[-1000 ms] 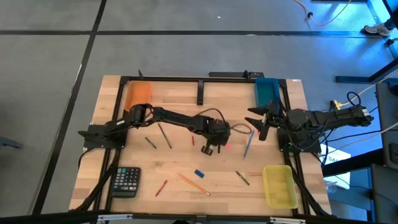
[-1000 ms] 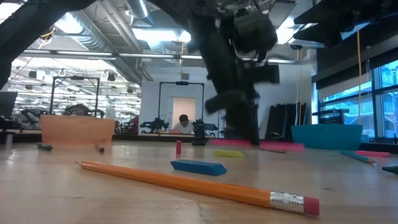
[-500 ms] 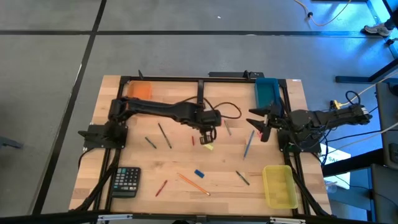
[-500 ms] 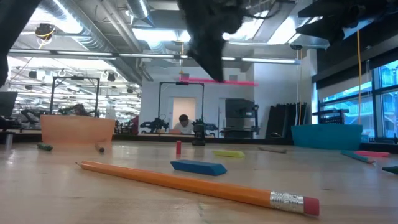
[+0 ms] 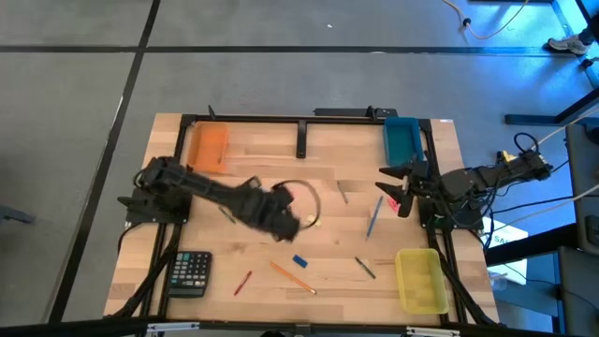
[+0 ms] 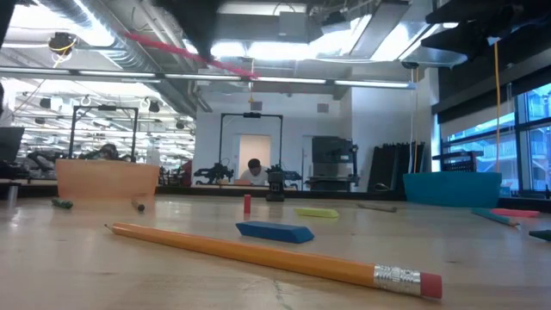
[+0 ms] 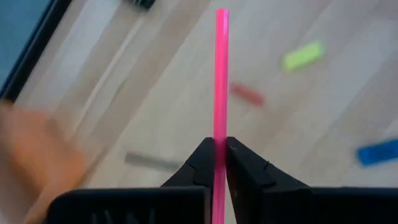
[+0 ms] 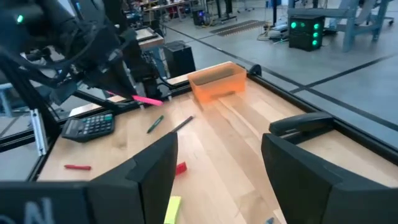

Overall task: Sort crayons/erasers/pens/pencils in bins
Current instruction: Put the pink pencil into the yellow bin

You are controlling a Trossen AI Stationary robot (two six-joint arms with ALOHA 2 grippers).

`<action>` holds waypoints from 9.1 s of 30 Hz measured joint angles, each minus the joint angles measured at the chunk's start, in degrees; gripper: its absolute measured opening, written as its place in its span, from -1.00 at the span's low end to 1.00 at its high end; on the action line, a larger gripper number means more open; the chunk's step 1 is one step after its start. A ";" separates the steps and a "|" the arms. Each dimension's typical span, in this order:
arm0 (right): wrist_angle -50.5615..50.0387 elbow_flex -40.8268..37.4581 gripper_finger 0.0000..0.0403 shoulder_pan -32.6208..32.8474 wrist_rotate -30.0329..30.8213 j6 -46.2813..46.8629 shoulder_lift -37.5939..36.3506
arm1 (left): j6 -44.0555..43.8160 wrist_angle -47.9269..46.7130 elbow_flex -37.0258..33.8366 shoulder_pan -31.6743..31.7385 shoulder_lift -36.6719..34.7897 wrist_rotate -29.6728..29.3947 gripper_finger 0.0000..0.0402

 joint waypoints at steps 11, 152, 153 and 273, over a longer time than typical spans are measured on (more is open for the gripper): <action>3.42 0.00 0.17 0.84 2.45 -1.42 0.06 | -27.24 -3.73 -14.41 -14.23 -5.22 5.51 -0.95; -71.88 59.75 0.03 11.19 -59.25 48.33 62.77 | 67.82 101.73 31.99 5.61 53.35 33.48 -0.94; -72.44 60.37 0.03 11.60 -57.67 48.50 62.02 | 68.43 101.85 32.01 5.53 53.35 33.40 -0.94; -49.65 32.07 -0.64 20.73 -88.78 62.74 55.95 | 67.49 79.91 32.12 5.66 44.04 26.23 -0.34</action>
